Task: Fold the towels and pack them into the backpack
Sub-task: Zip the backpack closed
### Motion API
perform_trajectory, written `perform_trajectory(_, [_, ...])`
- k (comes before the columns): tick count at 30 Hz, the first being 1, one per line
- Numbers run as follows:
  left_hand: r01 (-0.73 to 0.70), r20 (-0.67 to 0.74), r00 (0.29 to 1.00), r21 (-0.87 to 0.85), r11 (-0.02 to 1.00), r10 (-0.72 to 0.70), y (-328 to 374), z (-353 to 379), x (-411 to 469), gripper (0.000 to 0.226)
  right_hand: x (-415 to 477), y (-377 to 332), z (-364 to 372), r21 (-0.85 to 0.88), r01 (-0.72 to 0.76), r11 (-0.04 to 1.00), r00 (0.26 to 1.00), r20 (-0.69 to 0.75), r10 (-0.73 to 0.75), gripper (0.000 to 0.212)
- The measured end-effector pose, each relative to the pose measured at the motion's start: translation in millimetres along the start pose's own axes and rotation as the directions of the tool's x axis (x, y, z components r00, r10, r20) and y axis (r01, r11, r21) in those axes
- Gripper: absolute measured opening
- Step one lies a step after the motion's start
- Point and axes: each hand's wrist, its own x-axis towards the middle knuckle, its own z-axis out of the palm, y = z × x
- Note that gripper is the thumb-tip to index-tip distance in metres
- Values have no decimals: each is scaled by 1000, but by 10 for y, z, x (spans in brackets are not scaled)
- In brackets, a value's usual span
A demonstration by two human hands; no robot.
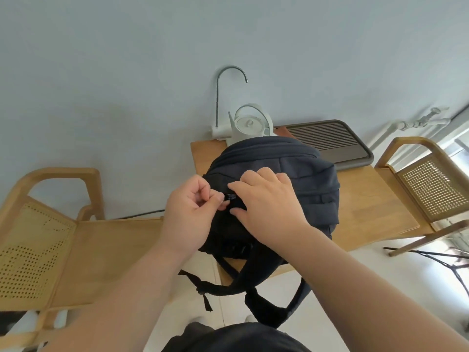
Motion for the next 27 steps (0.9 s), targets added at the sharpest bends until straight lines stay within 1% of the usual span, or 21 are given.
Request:
perform_trajectory(1, [4,-1,1000,2,1000,-4,-25,-38,24,32,26,-18,28,-29,2,1000,999,-46,-3,28])
perform_trajectory(2, [14,0,1000,0,1000,-14,-56,-79,43,31,50,-31,53,-54,2,999,997,-78,-6,18])
perform_trajectory(3, [28,5,1000,-8,1000,-28,-89,-112,62,30,66,-36,72,-64,-3,998,995,-99,-4,15])
perform_trajectory(8, [102,29,994,-36,994,-101,-211,-207,109,28,31,109,50,-109,-79,991,985,-158,61,18])
perform_trajectory(11, [187,24,982,-71,980,-186,-269,-263,140,27,13,185,11,-141,-125,982,987,-114,109,20])
perform_trajectory(13, [225,22,974,-96,970,-224,-302,-295,155,28,24,205,-23,-134,-160,978,985,-88,149,19])
perform_trajectory(16, [228,25,974,-106,968,-227,-330,-320,136,30,43,176,-101,-114,-241,964,970,-32,239,17])
perform_trajectory(18, [213,13,977,-106,971,-213,-332,-336,116,31,58,57,-164,-136,-268,954,963,-46,264,15])
perform_trajectory(19, [203,1,979,-118,972,-204,-323,-345,108,32,67,-33,-189,-138,-249,959,968,-64,242,16])
perform_trajectory(21, [172,0,985,-172,970,-174,-295,-368,96,33,88,-265,-201,-138,-154,978,987,-72,145,34])
perform_trajectory(22, [153,13,988,-201,968,-154,-278,-377,91,34,94,-383,-170,-141,-91,986,995,-63,83,39])
perform_trajectory(23, [135,26,991,-217,967,-132,-272,-380,85,34,103,-477,-101,-155,-26,988,998,-60,17,32])
perform_trajectory(24, [119,39,993,-216,969,-113,-276,-377,76,34,113,-522,-19,-172,11,985,997,-72,-24,18])
perform_trajectory(25, [107,49,994,-208,972,-99,-292,-371,66,35,126,-525,45,-172,7,985,994,-102,-25,6])
perform_trajectory(27, [108,63,993,-207,972,-97,-352,-355,54,36,130,-487,124,-164,-6,986,991,-133,-16,16])
